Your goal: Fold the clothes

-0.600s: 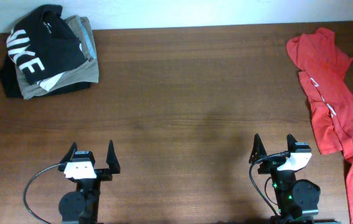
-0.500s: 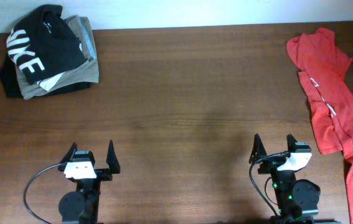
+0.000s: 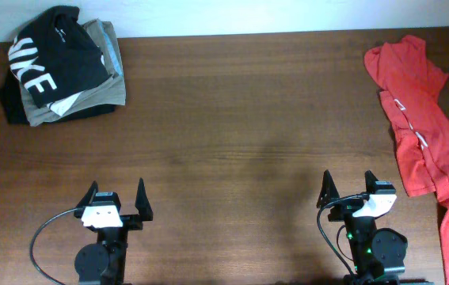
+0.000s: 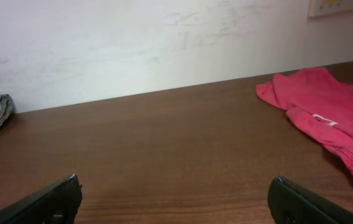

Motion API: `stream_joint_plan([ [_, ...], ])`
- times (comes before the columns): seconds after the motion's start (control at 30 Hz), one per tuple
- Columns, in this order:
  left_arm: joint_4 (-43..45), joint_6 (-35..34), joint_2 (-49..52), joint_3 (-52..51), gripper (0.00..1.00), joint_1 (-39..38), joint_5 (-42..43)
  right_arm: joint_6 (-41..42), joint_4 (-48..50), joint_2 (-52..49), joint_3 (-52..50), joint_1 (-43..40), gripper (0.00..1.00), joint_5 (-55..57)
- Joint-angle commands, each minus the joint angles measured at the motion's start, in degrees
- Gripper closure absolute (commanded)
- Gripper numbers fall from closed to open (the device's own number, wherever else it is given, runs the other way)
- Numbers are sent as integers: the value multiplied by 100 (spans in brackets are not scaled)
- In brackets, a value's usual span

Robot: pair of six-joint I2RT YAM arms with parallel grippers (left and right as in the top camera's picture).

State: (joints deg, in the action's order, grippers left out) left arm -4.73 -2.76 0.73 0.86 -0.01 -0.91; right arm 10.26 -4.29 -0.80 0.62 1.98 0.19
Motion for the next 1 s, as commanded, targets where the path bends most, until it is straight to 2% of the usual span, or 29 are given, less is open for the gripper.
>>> stream_joint_plan([
  [0.0, -4, 68, -39, -37, 1, 33, 2, -42, -31, 44, -31, 22, 1, 37],
  [0.67, -4, 66, -37, -37, 1, 33, 2, -42, -31, 44, -31, 22, 1, 37],
  [0.77, -4, 66, -39, -37, 1, 33, 2, -107, 195, 44, -31, 22, 1, 315],
  [0.87, -4, 68, -39, -37, 1, 33, 2, 732, 304, 44, -31, 22, 1, -964],
  [0.97, -4, 66, -39, -37, 1, 33, 2, 1303, 542, 44, -31, 22, 1, -1226],
])
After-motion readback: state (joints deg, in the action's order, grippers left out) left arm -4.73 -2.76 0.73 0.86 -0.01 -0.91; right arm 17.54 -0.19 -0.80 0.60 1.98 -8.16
